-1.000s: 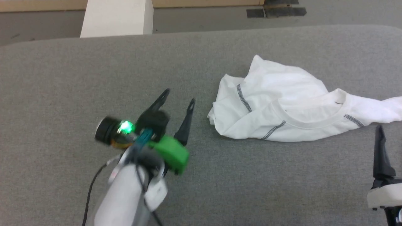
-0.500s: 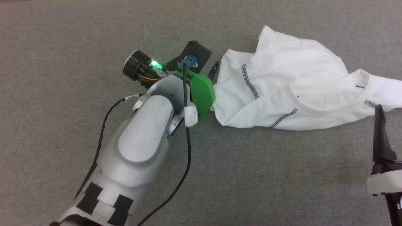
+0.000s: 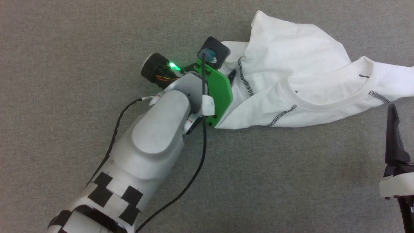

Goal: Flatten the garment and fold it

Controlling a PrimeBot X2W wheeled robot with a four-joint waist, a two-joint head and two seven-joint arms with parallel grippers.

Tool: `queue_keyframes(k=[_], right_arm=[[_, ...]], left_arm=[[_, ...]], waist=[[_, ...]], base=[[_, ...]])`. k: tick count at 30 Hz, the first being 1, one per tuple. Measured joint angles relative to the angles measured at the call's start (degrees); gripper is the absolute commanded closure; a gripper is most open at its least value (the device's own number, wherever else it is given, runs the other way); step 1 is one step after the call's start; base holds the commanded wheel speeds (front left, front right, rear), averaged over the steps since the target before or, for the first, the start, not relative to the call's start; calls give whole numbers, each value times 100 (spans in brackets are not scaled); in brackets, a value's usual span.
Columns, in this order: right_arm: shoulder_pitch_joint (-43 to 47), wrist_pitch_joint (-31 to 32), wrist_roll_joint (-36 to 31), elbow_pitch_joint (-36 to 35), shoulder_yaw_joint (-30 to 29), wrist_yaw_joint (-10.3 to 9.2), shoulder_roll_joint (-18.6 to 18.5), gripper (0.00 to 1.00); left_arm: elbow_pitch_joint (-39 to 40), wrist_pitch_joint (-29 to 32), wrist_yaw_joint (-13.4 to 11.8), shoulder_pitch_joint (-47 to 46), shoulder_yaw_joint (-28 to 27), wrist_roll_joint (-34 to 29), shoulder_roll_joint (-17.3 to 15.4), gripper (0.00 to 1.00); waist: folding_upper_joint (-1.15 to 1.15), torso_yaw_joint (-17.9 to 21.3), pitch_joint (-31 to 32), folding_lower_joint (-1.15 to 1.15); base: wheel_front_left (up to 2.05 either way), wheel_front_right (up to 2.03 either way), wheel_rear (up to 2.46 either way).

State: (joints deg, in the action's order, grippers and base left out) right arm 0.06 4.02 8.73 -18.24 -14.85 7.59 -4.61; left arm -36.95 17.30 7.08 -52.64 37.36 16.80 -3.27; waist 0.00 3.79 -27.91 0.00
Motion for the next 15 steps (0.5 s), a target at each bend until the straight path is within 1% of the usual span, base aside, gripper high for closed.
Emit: queue_keyframes(k=[3,4,7,10,11,13,15], right_arm=[[-4,0,18,51,15,0,10,0],[-4,0,29,64,12,0,13,0],[-4,0,30,81,-21,0,23,0],[-1,1,26,96,-45,0,43,0],[7,2,25,101,-46,0,56,0],[32,9,23,108,-38,0,77,0],[113,29,-12,111,-38,0,111,0]], left_arm=[[-102,-42,0,-36,253,135,15,100],[-132,-116,1,-32,278,224,40,100],[-204,-428,-37,-27,277,238,48,100],[-152,-971,-382,-18,169,163,-45,100],[-91,-1181,-539,-15,92,132,-89,100],[96,-1437,-789,34,-29,120,-167,100],[428,-1660,-1094,221,-200,118,-269,100]], waist=[[0,17,23,0],[0,13,46,0],[0,-14,142,0],[0,-64,281,0],[0,-87,343,0],[0,-132,462,0],[0,-192,610,0]], base=[[0,0,0],[0,0,0],[0,0,0],[0,0,0],[0,0,0],[0,0,0],[0,0,0]])
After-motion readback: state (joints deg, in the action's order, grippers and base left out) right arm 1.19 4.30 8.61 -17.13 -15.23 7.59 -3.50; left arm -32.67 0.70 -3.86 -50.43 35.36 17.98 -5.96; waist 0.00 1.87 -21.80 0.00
